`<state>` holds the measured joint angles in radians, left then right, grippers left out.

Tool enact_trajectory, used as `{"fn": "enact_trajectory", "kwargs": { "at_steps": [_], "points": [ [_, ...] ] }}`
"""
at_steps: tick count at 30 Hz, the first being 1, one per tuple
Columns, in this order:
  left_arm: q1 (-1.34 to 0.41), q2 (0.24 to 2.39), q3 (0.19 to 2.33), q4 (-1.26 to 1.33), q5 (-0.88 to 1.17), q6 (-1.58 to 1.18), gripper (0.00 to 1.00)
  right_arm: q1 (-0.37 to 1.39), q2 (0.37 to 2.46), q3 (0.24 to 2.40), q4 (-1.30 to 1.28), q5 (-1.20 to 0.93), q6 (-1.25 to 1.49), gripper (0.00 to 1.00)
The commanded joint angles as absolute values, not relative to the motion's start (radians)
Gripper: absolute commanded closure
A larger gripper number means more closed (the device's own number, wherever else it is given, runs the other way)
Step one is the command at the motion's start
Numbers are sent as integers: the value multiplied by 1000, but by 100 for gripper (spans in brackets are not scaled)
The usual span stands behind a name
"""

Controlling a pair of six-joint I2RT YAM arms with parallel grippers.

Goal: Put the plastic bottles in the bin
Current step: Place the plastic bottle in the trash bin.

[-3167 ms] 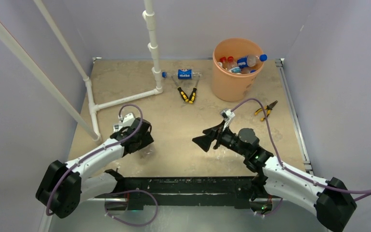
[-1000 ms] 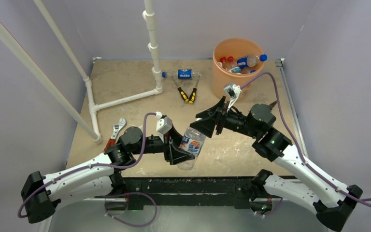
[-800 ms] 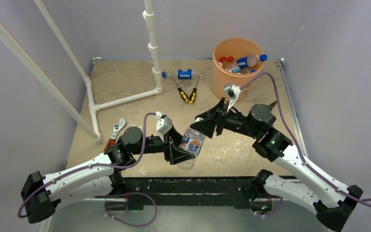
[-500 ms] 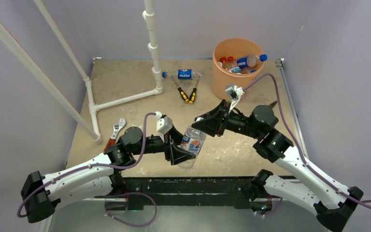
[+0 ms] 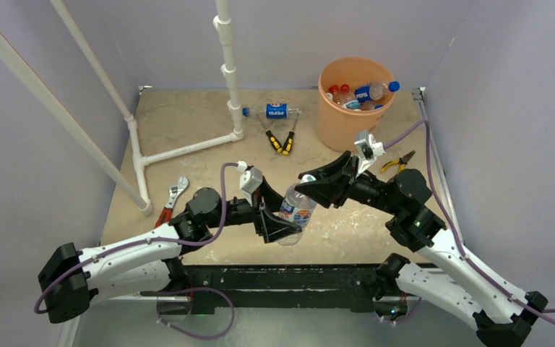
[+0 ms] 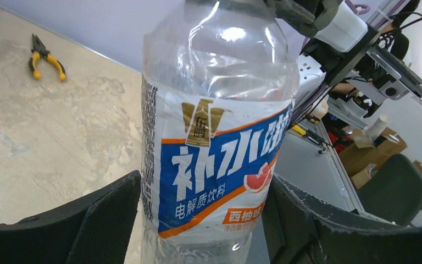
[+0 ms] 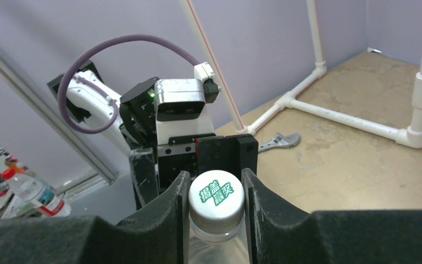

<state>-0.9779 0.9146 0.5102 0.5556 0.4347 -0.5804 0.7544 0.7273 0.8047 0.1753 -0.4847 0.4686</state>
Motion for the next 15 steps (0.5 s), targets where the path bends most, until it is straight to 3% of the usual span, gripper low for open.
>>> {"fn": "enact_trajectory", "kwargs": {
  "at_steps": [1, 5, 10, 15],
  "points": [
    [-973, 983, 547, 622, 416, -605, 21, 761, 668, 796, 236, -440, 481, 100],
    [-973, 960, 533, 610, 341, -599, 9, 761, 596, 822, 217, -300, 435, 100],
    [-973, 935, 519, 643, 310, -589, 8, 761, 635, 911, 140, -303, 384, 100],
    [-973, 895, 521, 572, 174, -588, 4, 761, 589, 964, 80, -28, 292, 100]
  ]
}}
